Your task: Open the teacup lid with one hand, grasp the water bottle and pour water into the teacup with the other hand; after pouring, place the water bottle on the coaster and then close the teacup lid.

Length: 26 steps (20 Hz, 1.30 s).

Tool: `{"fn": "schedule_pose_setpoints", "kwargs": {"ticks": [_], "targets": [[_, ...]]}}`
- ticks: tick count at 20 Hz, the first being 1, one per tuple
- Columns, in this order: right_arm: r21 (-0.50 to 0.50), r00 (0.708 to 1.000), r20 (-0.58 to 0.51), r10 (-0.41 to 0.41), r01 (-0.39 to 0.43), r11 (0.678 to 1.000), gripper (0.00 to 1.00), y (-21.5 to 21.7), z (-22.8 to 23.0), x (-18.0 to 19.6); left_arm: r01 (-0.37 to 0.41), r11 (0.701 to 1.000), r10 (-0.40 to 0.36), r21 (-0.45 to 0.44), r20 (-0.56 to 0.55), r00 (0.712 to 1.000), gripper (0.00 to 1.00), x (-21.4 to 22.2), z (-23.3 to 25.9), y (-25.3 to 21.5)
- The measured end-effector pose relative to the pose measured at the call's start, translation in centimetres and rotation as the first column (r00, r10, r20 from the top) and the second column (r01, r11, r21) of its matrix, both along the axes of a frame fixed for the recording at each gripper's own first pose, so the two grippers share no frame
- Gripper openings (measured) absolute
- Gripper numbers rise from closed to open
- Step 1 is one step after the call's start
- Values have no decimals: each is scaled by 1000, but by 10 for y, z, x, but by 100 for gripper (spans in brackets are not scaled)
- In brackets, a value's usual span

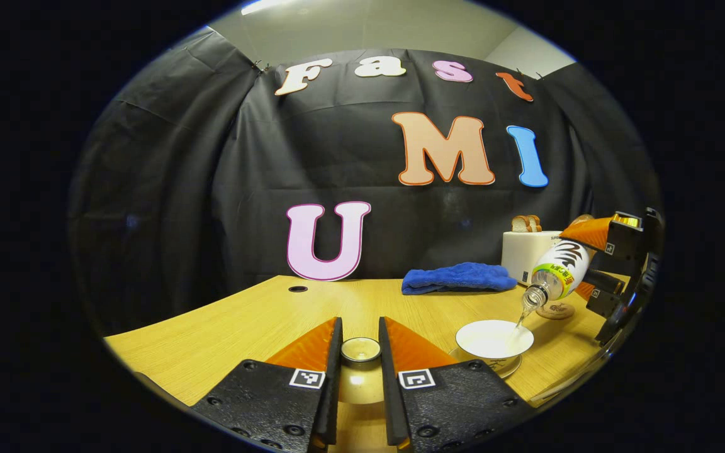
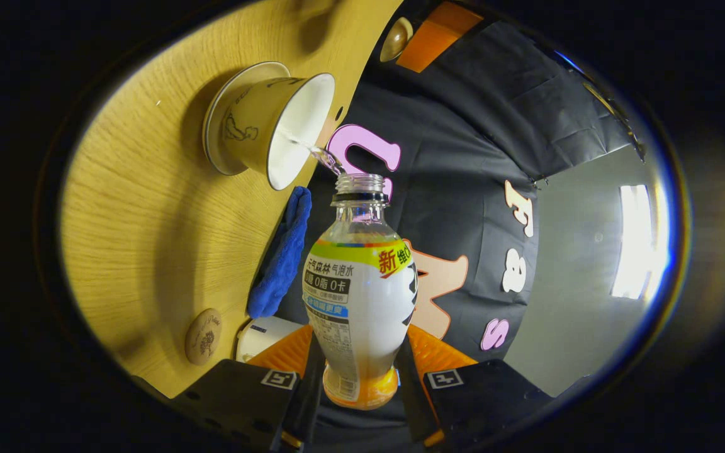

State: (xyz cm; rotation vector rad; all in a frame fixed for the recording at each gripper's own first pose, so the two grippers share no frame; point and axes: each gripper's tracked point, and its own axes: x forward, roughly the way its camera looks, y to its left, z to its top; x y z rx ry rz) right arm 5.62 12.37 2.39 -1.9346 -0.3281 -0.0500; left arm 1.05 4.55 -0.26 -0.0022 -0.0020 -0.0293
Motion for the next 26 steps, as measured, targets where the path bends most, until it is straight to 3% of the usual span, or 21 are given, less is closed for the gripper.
{"fn": "schedule_pose_setpoints", "kwargs": {"ticks": [10, 15, 21, 24, 26], "targets": [[-63, 998, 64, 25, -21, 998, 60, 6, 16, 4, -2, 1000, 2, 0, -1, 1000, 28, -1, 0, 1], [-36, 999, 42, 19, -17, 999, 60, 5, 13, 6, -2, 1000, 2, 0, -2, 1000, 28, -1, 0, 1], [114, 991, -129, -36, 51, 992, 61, -5, -26, 6, -3, 1000, 3, 2, -1, 1000, 28, -1, 0, 2], [252, 975, -215, -46, 101, 962, 61, -17, -39, 11, -3, 1000, 3, 3, -1, 1000, 28, -1, 0, 1], [362, 967, -252, -34, 127, 923, 60, -19, -41, 6, -1, 1000, 1, 3, 0, 1000, 28, -1, 0, 0]]}}
